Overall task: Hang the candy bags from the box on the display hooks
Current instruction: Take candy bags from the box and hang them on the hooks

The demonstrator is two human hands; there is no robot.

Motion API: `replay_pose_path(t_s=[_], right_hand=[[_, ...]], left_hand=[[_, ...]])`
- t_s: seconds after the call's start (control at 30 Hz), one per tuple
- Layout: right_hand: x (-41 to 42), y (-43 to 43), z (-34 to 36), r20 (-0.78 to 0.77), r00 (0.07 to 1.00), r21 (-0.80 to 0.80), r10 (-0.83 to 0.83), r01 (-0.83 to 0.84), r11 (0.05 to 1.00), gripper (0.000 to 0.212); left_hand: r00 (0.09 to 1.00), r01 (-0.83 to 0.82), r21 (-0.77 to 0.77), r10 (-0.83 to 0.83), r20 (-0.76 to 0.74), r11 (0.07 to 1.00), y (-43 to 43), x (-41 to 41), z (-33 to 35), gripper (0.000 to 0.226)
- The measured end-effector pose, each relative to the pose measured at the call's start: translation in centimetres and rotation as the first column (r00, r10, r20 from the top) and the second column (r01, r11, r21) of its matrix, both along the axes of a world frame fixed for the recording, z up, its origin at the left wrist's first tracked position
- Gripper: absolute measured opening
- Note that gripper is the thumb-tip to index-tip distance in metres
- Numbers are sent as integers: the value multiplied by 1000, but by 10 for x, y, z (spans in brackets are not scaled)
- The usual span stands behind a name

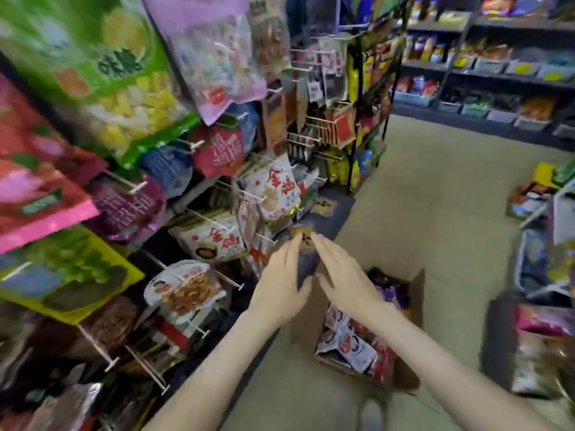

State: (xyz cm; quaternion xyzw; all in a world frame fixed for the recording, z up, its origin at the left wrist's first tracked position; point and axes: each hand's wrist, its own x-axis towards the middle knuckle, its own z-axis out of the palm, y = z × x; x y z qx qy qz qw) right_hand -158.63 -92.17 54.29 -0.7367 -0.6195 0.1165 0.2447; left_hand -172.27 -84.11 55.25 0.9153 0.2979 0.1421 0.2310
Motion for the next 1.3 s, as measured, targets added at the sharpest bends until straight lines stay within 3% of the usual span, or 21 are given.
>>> replay_pose_path(t_s=[0.17,0.4,0.6,0.7,0.87,1.03,1.1,1.3], right_hand=[[85,-57,-77,-146,960,-288,-241,192,938,58],[187,-120,-227,-195,835,-649,-514,282,706,52],[209,-152,-382,-197,725,-797,-660,274,538,46],[201,-161,-475,-200,661,-841,-723,263,473,46],[196,-152,-610,-174,547,-877,-819,291,382,44],[220,-125,-708,-131,570,-880,-811,311,360,62],[235,-117,-739,-91,622,-886,-778,306,348,64],[257,-103,-797,24,777,-919,-628,264,292,56]], left_hand=[[984,46,-206,-80,-157,977,-18,88,-71,77],[911,-54,-466,-147,-385,883,-50,183,-204,71],[848,-189,-512,-123,-515,838,-54,216,-358,73],[809,-164,-533,-196,-554,830,-56,223,-449,74],[760,14,-554,-369,-535,833,-71,233,-582,66],[700,242,-512,-514,-496,824,-76,254,-671,63],[683,283,-489,-531,-501,825,-77,264,-696,63],[674,233,-493,-505,-539,838,-74,282,-738,62]])
